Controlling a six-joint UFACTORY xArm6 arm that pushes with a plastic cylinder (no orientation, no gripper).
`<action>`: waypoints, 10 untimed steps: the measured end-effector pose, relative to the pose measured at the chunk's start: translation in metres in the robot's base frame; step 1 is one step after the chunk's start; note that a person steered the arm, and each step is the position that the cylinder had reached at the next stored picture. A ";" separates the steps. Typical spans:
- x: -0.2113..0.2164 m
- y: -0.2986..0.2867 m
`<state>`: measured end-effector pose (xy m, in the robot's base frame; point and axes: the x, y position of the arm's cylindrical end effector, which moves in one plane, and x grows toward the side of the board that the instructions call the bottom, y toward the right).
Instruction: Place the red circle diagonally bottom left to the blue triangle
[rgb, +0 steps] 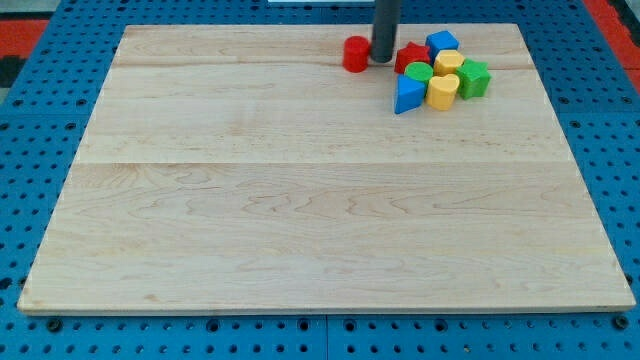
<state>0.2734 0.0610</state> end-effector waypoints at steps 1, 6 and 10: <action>0.037 -0.043; 0.066 -0.088; -0.077 0.025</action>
<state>0.1965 0.0856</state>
